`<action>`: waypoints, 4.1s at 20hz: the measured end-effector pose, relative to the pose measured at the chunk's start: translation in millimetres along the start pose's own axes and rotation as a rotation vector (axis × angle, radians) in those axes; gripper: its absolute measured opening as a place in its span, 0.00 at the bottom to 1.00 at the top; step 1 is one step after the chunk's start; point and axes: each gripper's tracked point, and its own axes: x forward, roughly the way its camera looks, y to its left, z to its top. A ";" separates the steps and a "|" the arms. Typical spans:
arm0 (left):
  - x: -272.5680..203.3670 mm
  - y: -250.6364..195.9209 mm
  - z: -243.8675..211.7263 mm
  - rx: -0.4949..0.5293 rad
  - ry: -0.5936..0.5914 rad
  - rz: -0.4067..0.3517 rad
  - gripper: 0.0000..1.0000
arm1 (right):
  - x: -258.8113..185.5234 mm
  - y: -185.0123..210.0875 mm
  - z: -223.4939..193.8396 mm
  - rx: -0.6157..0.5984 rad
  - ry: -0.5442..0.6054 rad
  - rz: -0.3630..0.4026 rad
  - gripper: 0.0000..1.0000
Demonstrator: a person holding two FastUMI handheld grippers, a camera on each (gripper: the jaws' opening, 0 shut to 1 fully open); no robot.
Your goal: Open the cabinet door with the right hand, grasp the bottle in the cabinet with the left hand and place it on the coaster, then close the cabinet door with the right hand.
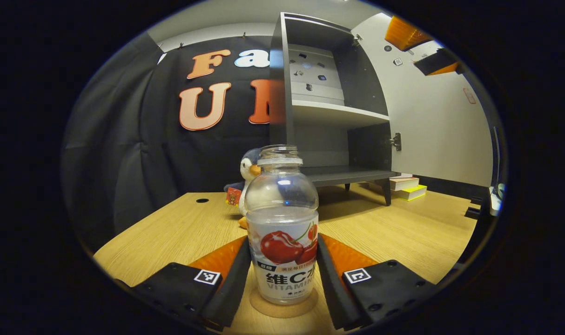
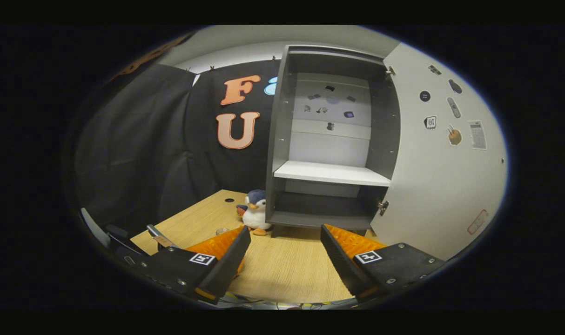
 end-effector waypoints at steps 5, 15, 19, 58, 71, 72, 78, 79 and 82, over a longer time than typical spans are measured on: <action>-3.3 -0.6 -1.1 -0.001 0.021 0.000 0.84 | -1.6 -1.7 -2.2 0.007 0.006 -0.005 0.93; -4.0 5.5 14.5 0.007 0.026 0.009 0.87 | -10.7 -5.7 5.2 0.030 -0.013 -0.005 0.93; -1.6 3.7 31.3 0.028 0.012 0.004 0.90 | -20.4 -7.6 11.3 0.045 -0.037 -0.005 0.93; -59.7 -63.6 312.8 -0.018 -0.154 0.081 0.90 | -189.4 -258.7 57.6 0.098 -0.206 -0.370 0.94; -90.7 -57.7 342.3 -0.018 -0.176 0.144 0.90 | -197.5 -342.1 89.7 0.096 -0.334 -0.458 0.93; -93.1 -53.0 341.9 -0.016 -0.177 0.155 0.90 | -196.7 -341.8 91.9 0.095 -0.338 -0.460 0.92; -85.8 -30.9 339.8 -0.027 -0.179 0.170 0.90 | -184.9 -299.8 92.5 0.130 -0.323 -0.383 0.90; -83.3 -29.7 339.8 -0.035 -0.179 0.165 0.90 | -180.8 -289.2 94.2 0.123 -0.323 -0.363 0.90; -78.1 -25.3 338.4 -0.055 -0.187 0.152 0.90 | -166.5 -259.7 101.2 0.095 -0.335 -0.302 0.89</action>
